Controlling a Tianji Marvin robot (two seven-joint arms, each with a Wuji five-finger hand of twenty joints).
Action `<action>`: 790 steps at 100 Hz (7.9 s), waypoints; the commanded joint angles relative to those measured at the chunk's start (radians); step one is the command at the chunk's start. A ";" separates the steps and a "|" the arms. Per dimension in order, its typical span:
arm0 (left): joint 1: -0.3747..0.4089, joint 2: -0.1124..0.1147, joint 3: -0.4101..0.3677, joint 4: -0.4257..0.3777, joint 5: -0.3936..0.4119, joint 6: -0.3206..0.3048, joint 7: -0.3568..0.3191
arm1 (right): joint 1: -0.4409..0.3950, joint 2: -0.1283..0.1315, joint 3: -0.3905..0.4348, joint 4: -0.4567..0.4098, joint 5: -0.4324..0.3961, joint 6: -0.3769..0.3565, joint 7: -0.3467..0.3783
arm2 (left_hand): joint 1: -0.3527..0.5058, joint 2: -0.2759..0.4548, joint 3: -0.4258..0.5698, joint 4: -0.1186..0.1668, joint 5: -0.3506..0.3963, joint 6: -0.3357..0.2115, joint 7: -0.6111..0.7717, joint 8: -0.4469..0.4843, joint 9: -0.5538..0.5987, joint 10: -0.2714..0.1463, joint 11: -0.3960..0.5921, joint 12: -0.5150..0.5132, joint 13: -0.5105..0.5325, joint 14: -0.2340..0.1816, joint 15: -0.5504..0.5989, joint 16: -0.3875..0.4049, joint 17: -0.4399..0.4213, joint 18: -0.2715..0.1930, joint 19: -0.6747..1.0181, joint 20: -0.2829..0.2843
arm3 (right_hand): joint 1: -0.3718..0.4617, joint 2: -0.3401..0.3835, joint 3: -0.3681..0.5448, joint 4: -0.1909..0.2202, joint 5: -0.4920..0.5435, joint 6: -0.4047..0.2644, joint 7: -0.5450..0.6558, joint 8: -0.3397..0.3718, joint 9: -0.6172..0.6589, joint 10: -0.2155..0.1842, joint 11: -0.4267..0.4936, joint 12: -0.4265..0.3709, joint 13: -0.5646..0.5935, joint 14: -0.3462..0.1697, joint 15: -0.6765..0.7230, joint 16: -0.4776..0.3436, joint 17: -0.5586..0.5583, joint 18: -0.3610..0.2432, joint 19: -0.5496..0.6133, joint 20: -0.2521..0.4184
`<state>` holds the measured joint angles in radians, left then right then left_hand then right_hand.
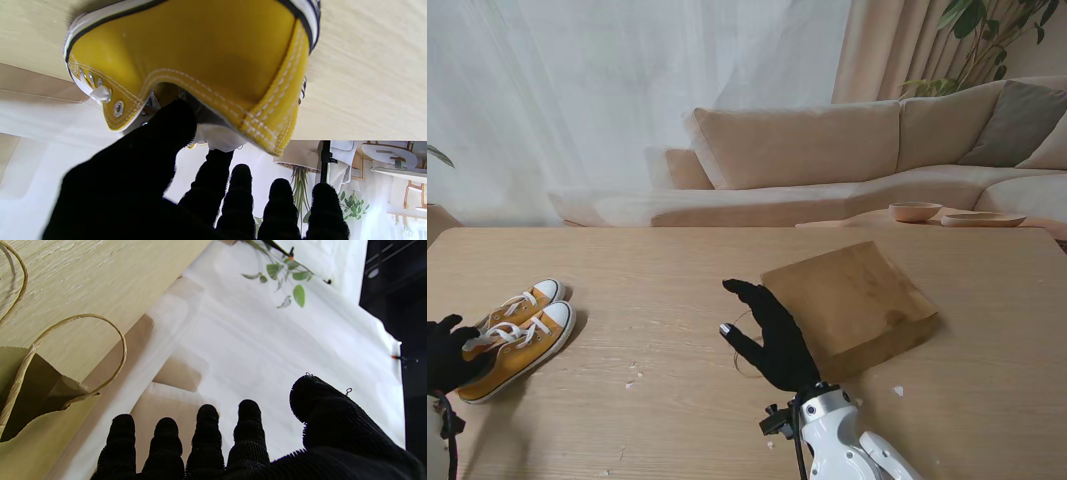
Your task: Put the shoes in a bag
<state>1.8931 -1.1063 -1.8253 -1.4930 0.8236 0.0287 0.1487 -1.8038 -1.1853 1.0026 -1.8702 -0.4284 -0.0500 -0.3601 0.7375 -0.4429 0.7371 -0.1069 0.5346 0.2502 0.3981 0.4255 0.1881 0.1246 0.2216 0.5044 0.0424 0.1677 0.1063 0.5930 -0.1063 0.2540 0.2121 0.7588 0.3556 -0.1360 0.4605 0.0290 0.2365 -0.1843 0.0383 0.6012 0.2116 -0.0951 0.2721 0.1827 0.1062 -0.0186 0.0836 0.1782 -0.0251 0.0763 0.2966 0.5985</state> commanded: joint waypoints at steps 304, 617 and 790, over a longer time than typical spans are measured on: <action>-0.048 -0.016 0.114 -0.107 -0.229 -0.310 -0.041 | -0.004 -0.006 0.005 -0.009 0.002 0.021 0.025 | 0.463 0.116 -0.420 0.037 0.226 -0.047 0.185 0.055 0.067 0.009 0.216 0.034 -0.012 -0.001 0.009 0.212 -0.011 -0.022 -0.006 0.082 | 0.009 0.019 -0.026 -0.016 -0.002 -0.021 -0.003 0.018 -0.019 -0.027 0.017 0.002 0.002 -0.007 0.036 0.014 0.004 0.000 0.017 0.026; -0.267 -0.025 0.329 0.173 -0.389 -0.221 -0.063 | -0.007 -0.006 0.009 -0.017 0.001 0.034 0.026 | 0.553 0.308 -0.386 0.033 0.211 -0.027 0.453 0.373 0.012 -0.175 0.107 -0.054 -0.007 -0.126 -0.080 -0.285 0.040 -0.109 -0.146 -0.382 | 0.006 0.019 -0.025 -0.017 -0.001 -0.020 -0.002 0.016 -0.017 -0.026 0.021 0.003 0.003 -0.005 0.044 0.015 0.005 0.003 0.018 0.025; -0.006 -0.038 0.326 -0.186 -0.392 -0.446 0.010 | 0.191 0.122 0.036 -0.046 -0.562 0.310 0.515 | 0.554 0.279 -0.347 0.026 0.244 0.018 0.402 0.438 0.015 -0.162 0.131 -0.020 -0.009 -0.106 -0.066 -0.237 0.036 -0.097 -0.137 -0.363 | 0.079 -0.169 0.218 -0.022 0.011 -0.044 0.143 0.110 -0.023 0.008 0.042 0.011 0.006 0.017 0.083 0.034 0.048 0.008 0.070 0.020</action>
<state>1.8837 -1.1348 -1.5047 -1.6425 0.4309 -0.4263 0.1643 -1.6424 -1.0590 1.0432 -1.9281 -0.9902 0.2557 0.1137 1.2013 -0.3521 0.2898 -0.1067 0.7048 0.3423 0.6725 0.8020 0.2021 -0.0483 0.3403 0.4813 0.0426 0.0721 0.0359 0.3360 -0.0733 0.1769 0.0714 0.3833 0.4445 -0.2756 0.6368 0.0290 0.2742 -0.2079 0.2294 0.6376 0.2122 -0.0689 0.3381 0.1968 0.1238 0.0074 0.1901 0.2047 0.0359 0.0997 0.3660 0.6146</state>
